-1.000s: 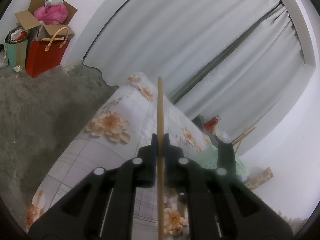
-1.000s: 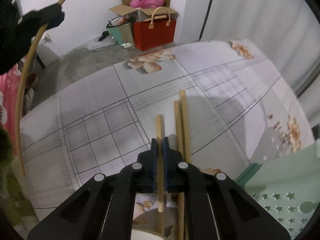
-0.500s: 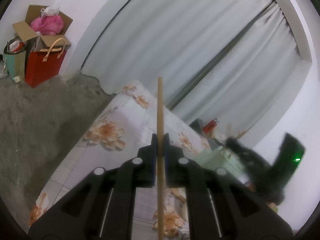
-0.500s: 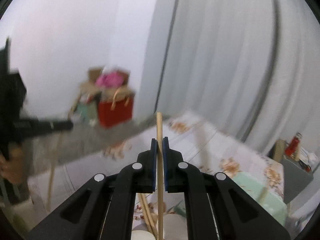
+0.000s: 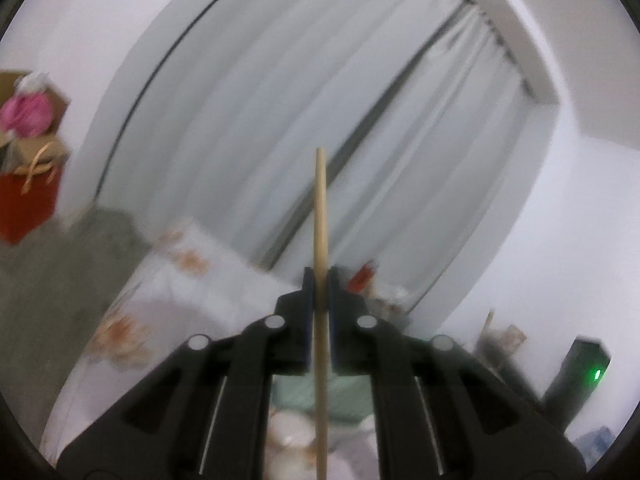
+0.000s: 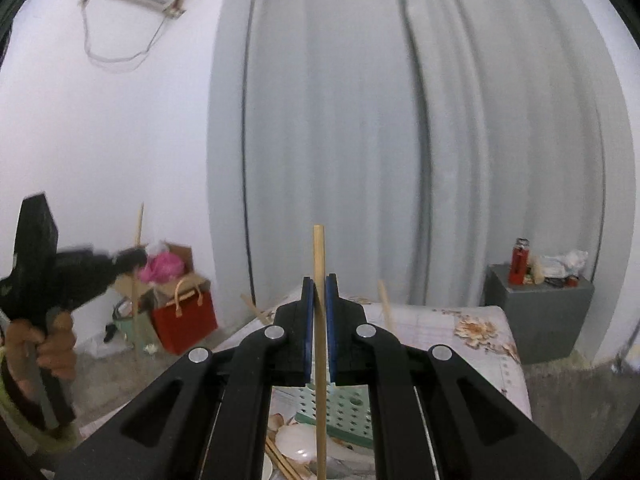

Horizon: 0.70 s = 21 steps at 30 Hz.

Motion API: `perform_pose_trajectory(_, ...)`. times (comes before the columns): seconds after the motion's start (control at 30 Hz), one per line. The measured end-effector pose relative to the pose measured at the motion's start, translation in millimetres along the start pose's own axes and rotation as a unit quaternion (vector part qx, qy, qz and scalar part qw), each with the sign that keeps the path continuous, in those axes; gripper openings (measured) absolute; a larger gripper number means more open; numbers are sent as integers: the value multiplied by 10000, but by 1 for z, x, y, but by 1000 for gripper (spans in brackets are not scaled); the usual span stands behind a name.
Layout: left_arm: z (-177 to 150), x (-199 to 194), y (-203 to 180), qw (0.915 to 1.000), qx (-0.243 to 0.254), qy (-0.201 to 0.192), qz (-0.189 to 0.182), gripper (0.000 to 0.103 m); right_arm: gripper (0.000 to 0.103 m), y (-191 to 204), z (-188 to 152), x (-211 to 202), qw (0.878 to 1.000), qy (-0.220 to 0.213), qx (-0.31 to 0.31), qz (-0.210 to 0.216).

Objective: Organize utensils
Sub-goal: 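Carry the chopstick in the left gripper over the caddy while the right gripper lifts a chopstick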

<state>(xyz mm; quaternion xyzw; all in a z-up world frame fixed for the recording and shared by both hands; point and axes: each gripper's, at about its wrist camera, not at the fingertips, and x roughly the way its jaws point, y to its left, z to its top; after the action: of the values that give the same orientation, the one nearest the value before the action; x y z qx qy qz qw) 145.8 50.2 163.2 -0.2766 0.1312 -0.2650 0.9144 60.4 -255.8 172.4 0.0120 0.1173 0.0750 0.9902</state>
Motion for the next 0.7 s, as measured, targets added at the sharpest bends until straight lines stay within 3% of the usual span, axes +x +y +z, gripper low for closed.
perform_pose_trajectory(0.3, 24, 60, -91, 9930, 751, -720, -561, 5, 6, -41, -12, -26, 9986, -153, 497, -115)
perform_pose_trajectory(0.47, 12, 95, -113, 9923, 947, -686, -409, 5, 6, -58, -18, -33, 9974, -226, 672, -100)
perform_pose_trajectory(0.7, -19, 146, -119, 9912, 1147, -645, 108, 5, 6, -76, -24, -40, 9964, -225, 815, -42)
